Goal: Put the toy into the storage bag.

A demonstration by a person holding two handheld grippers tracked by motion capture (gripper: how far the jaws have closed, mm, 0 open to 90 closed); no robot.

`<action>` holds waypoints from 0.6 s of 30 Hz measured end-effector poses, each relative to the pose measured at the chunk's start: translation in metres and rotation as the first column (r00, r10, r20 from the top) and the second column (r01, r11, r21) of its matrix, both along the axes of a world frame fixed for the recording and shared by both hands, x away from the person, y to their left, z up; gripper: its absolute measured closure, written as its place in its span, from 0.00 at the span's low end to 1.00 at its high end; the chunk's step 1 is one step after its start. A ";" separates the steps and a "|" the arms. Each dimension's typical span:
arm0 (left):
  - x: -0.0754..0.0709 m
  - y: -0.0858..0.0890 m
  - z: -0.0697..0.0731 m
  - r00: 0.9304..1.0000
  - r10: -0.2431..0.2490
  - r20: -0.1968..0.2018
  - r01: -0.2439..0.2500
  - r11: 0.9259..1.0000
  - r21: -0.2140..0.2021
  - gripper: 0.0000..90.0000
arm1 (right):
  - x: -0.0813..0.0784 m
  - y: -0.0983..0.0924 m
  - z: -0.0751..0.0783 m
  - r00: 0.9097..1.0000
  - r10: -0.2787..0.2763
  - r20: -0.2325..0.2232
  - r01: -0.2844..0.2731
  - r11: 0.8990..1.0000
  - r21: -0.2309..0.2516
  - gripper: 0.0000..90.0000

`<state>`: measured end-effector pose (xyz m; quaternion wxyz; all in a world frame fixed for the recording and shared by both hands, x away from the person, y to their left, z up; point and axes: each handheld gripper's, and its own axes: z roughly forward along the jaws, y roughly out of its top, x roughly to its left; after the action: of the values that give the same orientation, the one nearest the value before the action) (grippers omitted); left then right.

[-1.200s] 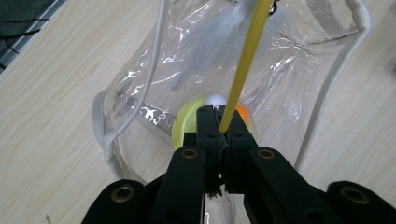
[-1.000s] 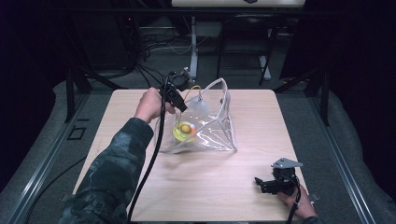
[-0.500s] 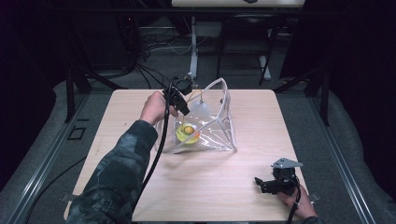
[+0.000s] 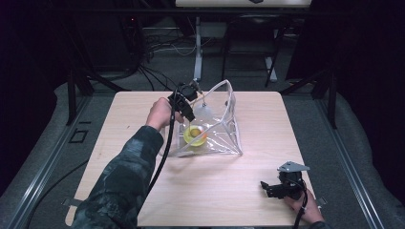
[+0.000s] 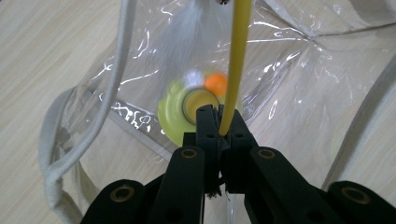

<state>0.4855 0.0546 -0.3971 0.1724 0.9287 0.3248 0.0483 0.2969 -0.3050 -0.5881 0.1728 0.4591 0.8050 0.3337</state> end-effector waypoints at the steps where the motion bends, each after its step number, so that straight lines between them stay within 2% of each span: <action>1: 0.001 0.000 -0.004 1.000 0.003 -0.005 -0.003 1.000 0.006 0.97 | 0.000 0.000 0.000 1.000 0.000 0.000 0.000 1.000 0.000 0.00; 5: 0.002 0.002 -0.010 1.000 0.012 -0.019 -0.012 1.000 0.002 0.96 | 0.000 0.000 0.000 1.000 0.001 -0.001 -0.001 1.000 0.001 0.00; 10: 0.003 0.005 -0.009 0.999 0.022 -0.023 -0.022 1.000 -0.010 0.96 | 0.000 0.000 0.000 1.000 0.001 -0.002 -0.001 1.000 0.001 0.00; 14: 0.003 0.007 -0.007 0.999 0.041 -0.031 -0.041 0.999 -0.006 0.83 | 0.000 0.000 0.000 1.000 0.001 0.000 -0.001 1.000 0.001 0.00; 17: 0.000 0.010 -0.004 0.998 0.048 -0.040 -0.050 0.998 -0.029 0.73 | 0.000 0.000 0.000 1.000 0.000 0.001 0.000 1.000 0.001 0.00; 18: -0.001 0.012 -0.002 0.998 0.047 -0.041 -0.049 0.998 -0.037 0.73 | 0.000 0.000 0.000 1.000 0.000 0.001 0.000 1.000 0.001 0.00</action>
<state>0.4847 0.0663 -0.3992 0.1823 0.9180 0.3511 0.0275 0.2969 -0.3051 -0.5882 0.1731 0.4588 0.8049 0.3342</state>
